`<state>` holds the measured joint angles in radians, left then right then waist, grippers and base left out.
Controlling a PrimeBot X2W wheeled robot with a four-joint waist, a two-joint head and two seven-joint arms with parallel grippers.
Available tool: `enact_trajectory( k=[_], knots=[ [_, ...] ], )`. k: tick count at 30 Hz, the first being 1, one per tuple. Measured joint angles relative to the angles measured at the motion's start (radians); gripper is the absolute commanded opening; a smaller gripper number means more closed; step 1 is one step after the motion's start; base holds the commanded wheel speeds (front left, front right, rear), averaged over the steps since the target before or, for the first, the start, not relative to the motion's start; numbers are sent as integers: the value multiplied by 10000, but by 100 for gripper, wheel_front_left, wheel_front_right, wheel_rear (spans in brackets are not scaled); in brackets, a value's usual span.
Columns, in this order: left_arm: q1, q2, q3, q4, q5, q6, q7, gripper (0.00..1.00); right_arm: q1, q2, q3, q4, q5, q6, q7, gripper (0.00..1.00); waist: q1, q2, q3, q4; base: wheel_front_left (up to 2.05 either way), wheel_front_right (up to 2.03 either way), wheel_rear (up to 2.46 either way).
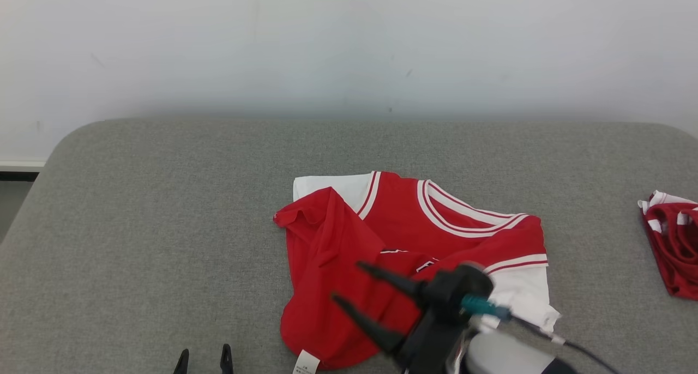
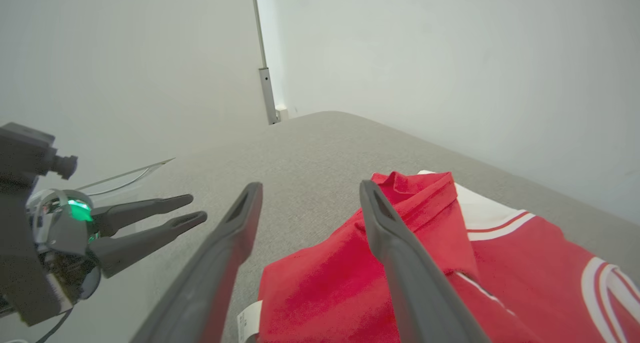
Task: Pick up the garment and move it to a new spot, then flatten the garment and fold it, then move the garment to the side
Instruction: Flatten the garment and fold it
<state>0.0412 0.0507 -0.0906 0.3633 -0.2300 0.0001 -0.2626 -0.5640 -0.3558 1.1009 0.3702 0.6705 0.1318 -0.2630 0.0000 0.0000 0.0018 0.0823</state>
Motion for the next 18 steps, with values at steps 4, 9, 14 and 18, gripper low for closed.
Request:
enact_trajectory(
  k=[4,9,14,18],
  knots=[
    [7,2,-23,-6,4,2,0,100,-83,-42,-1647,604,-571,0,-4,100,0,0,37,-4,0,0,0],
    [-47,2,-226,-107,12,15,0,100,-242,-40,-3173,1707,-1478,0,-2,100,0,0,242,94,0,0,0],
    [-380,0,-583,-196,-12,84,0,100,-1304,-169,-4071,2991,-2094,0,-4,100,1,1,727,362,0,0,0],
    [-699,2,-832,-297,-69,105,0,100,-2044,-378,-4111,4117,-2219,0,19,100,1,0,1121,661,0,0,0]
  ],
)
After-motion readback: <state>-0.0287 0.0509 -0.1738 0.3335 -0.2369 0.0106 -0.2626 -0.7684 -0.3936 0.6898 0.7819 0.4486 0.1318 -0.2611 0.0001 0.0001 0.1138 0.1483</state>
